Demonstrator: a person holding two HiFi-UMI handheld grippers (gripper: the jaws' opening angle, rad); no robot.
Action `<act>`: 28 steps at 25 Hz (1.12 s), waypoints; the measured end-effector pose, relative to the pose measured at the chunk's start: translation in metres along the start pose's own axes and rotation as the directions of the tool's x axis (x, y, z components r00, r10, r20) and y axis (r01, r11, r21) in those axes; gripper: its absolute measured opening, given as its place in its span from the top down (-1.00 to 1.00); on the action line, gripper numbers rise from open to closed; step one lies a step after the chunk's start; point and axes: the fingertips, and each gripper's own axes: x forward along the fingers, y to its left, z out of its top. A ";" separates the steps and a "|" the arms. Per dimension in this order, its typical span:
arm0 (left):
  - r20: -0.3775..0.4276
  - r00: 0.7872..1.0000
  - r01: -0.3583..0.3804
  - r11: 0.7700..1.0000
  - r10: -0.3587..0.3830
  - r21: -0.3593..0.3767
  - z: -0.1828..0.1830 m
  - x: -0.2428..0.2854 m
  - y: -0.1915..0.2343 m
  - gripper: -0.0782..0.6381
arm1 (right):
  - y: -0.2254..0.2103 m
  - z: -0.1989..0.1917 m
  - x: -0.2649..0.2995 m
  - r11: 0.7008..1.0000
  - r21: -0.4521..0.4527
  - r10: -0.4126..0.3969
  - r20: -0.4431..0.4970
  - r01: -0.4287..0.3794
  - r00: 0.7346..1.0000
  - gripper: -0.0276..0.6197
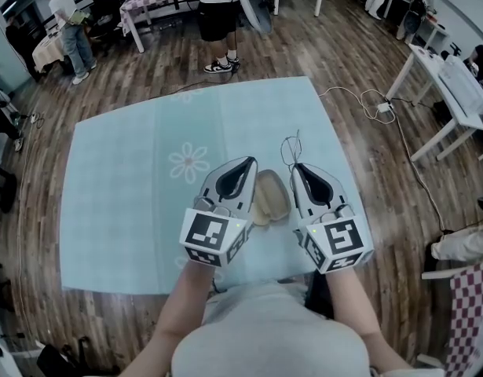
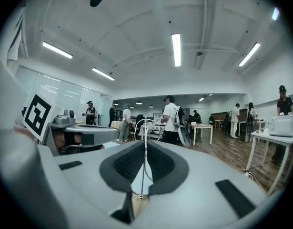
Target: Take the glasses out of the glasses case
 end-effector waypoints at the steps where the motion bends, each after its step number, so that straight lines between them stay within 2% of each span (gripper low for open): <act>1: 0.009 1.000 0.001 1.000 -0.001 0.005 0.003 0.000 -0.001 0.76 | 0.001 0.004 -0.002 1.000 -0.004 0.000 0.018 0.000 1.000 0.84; 9: 0.074 0.997 0.003 0.999 -0.007 0.051 0.016 -0.004 -0.008 0.76 | 0.004 0.015 -0.010 1.000 -0.029 0.002 0.085 0.001 0.996 0.85; 12: 0.075 0.997 -0.016 0.998 0.011 0.062 0.023 -0.006 -0.006 0.76 | 0.006 0.018 -0.012 0.999 -0.038 0.002 0.105 0.002 0.994 0.85; 18: 0.074 0.997 -0.007 0.998 0.002 0.066 0.025 -0.005 -0.006 0.76 | 0.009 0.023 -0.013 0.999 -0.053 -0.003 0.124 0.009 0.992 0.85; 28: 0.072 0.997 0.009 0.997 -0.015 0.079 0.024 -0.007 -0.015 0.76 | 0.008 0.020 -0.018 0.998 -0.052 -0.014 0.111 0.020 0.994 0.85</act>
